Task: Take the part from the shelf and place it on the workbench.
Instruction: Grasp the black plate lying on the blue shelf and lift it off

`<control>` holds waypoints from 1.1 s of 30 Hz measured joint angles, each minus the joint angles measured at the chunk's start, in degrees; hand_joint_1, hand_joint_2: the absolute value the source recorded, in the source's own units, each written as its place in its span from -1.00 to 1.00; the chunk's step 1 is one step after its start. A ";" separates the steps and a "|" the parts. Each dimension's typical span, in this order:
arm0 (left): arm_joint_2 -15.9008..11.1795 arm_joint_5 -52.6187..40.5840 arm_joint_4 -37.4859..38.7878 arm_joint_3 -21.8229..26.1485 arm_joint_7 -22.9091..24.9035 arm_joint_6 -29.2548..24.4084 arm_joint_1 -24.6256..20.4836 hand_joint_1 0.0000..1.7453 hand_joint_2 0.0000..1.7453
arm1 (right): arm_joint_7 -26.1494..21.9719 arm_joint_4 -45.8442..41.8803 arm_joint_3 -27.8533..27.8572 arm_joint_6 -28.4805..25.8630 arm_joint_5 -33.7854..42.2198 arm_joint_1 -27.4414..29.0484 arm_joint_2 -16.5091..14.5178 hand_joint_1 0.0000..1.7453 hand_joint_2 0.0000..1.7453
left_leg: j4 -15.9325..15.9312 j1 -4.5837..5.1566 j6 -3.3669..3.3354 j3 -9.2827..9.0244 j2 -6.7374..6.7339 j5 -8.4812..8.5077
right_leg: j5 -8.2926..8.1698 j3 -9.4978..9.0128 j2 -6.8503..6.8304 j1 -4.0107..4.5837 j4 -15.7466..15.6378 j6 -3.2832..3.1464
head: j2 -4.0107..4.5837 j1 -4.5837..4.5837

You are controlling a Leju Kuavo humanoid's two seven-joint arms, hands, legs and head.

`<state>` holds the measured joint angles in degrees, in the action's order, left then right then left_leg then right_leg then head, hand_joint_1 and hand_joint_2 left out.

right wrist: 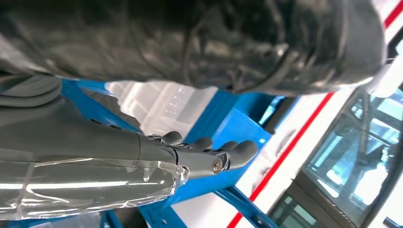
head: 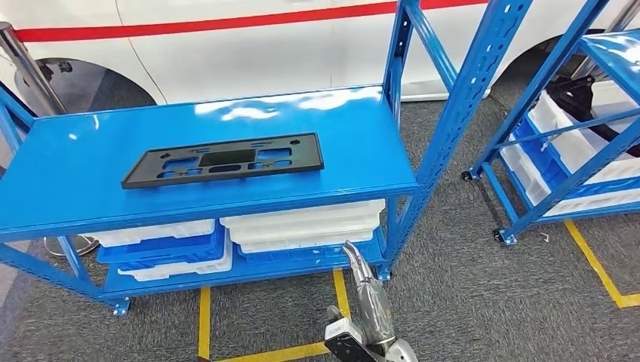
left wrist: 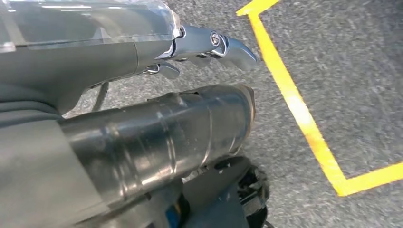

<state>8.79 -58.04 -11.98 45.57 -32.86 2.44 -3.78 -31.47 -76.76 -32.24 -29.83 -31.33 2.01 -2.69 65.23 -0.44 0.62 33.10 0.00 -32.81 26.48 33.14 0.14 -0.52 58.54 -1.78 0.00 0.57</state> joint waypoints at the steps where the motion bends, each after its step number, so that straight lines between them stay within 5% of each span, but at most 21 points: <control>1: 0.00 -0.08 0.01 -0.01 -0.01 0.04 -0.02 -1.00 -1.00 | 0.01 0.04 0.02 0.04 -0.27 -0.12 -0.07 -1.00 -1.00 | 3.80 -0.10 0.23 2.24 0.00 -1.24 | 0.20 -0.22 -0.06 0.01 0.00 -0.19 | 0.00 -0.01; 3: 0.00 -0.19 0.02 -0.01 0.01 0.12 0.02 -1.00 -1.00 | 0.06 0.20 0.05 0.19 -0.87 -0.25 -0.10 -1.00 -1.00 | 7.99 -0.28 0.52 5.38 -0.02 -1.24 | 0.65 -0.68 0.01 0.02 0.05 -0.30 | 0.00 -0.01; 4: -0.01 -0.25 0.02 -0.01 0.02 0.15 0.04 -1.00 -1.00 | 0.08 0.27 0.06 0.27 -1.22 -0.30 -0.11 -1.00 -1.00 | 7.22 -0.36 0.58 5.60 -0.02 0.30 | 0.92 -1.02 0.10 -0.01 0.08 -0.23 | 0.00 -0.01; 7: -0.04 -0.39 0.02 0.01 0.08 0.16 -0.02 -1.00 -1.00 | 0.10 0.31 0.10 0.37 -2.24 -0.53 -0.21 -1.00 -1.00 | -2.52 -0.40 0.30 2.18 -0.03 6.57 | 1.94 -2.16 0.28 0.01 0.19 0.41 | 0.00 0.00; 9: -0.04 -0.50 0.02 0.01 0.12 0.17 -0.24 -1.00 -1.00 | 0.07 0.29 0.16 0.30 -3.03 -0.78 -0.28 -1.00 -1.00 | -6.11 -0.19 -0.34 0.68 0.05 7.35 | 2.44 -2.32 0.27 0.15 0.23 1.07 | -0.01 0.00; 12: -0.03 -0.67 0.02 0.01 0.14 0.17 -0.27 -1.00 -1.00 | 0.04 0.02 0.31 0.11 -4.01 -1.05 -0.36 -1.00 -1.00 | -6.81 -0.21 -1.41 0.30 0.15 6.94 | 2.99 -2.38 0.22 0.18 0.45 1.94 | 0.00 0.02; 14: -0.03 -0.83 0.02 0.01 0.14 0.18 -0.34 -1.00 -1.00 | 0.04 -0.28 0.46 0.04 -4.38 -1.29 -0.40 -1.00 -1.00 | -7.28 -0.37 -2.12 -0.28 0.11 6.85 | 4.81 -0.92 0.16 0.10 3.84 2.46 | 0.00 0.04; 17: -0.04 -1.09 0.02 0.01 0.20 0.25 -0.54 -1.00 -1.00 | 0.14 -0.36 0.60 -0.03 -5.19 -1.55 -0.37 -1.00 -1.00 | -7.30 -0.21 -2.81 -0.90 0.04 6.27 | 8.65 5.37 0.11 0.01 14.66 2.79 | 0.00 0.04; 19: -0.04 -1.19 0.02 0.01 0.28 0.37 -0.53 -1.00 -1.00 | 0.37 -0.37 0.70 -0.16 -6.07 -1.70 -0.35 -1.00 -1.00 | -7.26 -0.09 -2.87 -1.55 0.11 5.73 | 7.10 7.29 0.11 0.01 16.17 2.67 | 0.00 0.04; 21: -0.03 -1.33 0.02 0.00 0.34 0.58 -0.56 -1.00 -1.00 | 0.60 -0.42 0.84 -0.33 -6.91 -2.16 -0.34 -1.00 -1.00 | -7.22 -0.04 -2.68 -2.45 0.20 5.04 | 2.13 5.14 0.09 0.15 9.61 2.11 | 0.00 0.05; 23: 0.02 -1.50 0.03 -0.01 0.39 0.83 -0.69 -1.00 -1.00 | 0.83 -0.52 1.00 -0.57 -7.55 -2.90 -0.33 -1.00 -1.00 | -7.12 0.13 -2.18 -2.99 0.25 4.33 | -0.73 2.44 0.00 0.55 3.06 1.43 | 0.00 0.05; 26: 0.02 -1.57 0.04 -0.02 0.50 0.95 -0.94 -1.00 -1.00 | 1.11 -0.68 1.23 -0.96 -7.83 -3.53 -0.32 -1.00 -1.00 | -7.31 0.27 -1.38 -3.26 0.19 3.87 | -0.60 1.51 0.13 0.74 0.99 0.84 | 0.00 0.04; 28: 0.00 -1.57 0.04 -0.02 0.55 0.95 -1.07 -1.00 -1.00 | 1.15 -0.84 1.33 -1.09 -7.88 -3.66 -0.32 -1.00 0.00 | -6.48 0.28 -0.84 -3.26 0.14 3.07 | -0.54 0.88 0.15 0.39 0.30 0.35 | 0.00 -0.01; 30: -0.02 -1.60 0.04 -0.02 0.61 0.93 -1.17 -1.00 -1.00 | 1.20 -0.97 1.38 -1.27 -8.22 -3.94 -0.34 -1.00 1.00 | -1.54 0.13 -0.31 -0.96 0.15 0.60 | -0.37 0.08 0.00 0.11 -0.25 -0.15 | 0.00 -0.07; 33: -0.02 -1.87 0.04 -0.04 0.78 0.95 -1.14 -1.00 -1.00 | 1.73 -0.98 1.42 -1.69 -9.09 -4.27 -0.32 -1.00 1.00 | 8.56 -0.20 0.31 5.25 0.14 -2.21 | 0.25 -0.55 -0.05 0.14 -0.26 -0.48 | 0.00 -0.10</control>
<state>8.76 -59.90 -11.93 45.53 -32.09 3.39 -4.92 -29.74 -77.73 -30.82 -31.52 -40.42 -2.26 -3.01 73.80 -0.65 0.93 38.35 0.13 -35.02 26.73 32.58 0.09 -0.38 58.28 -2.26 0.00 0.47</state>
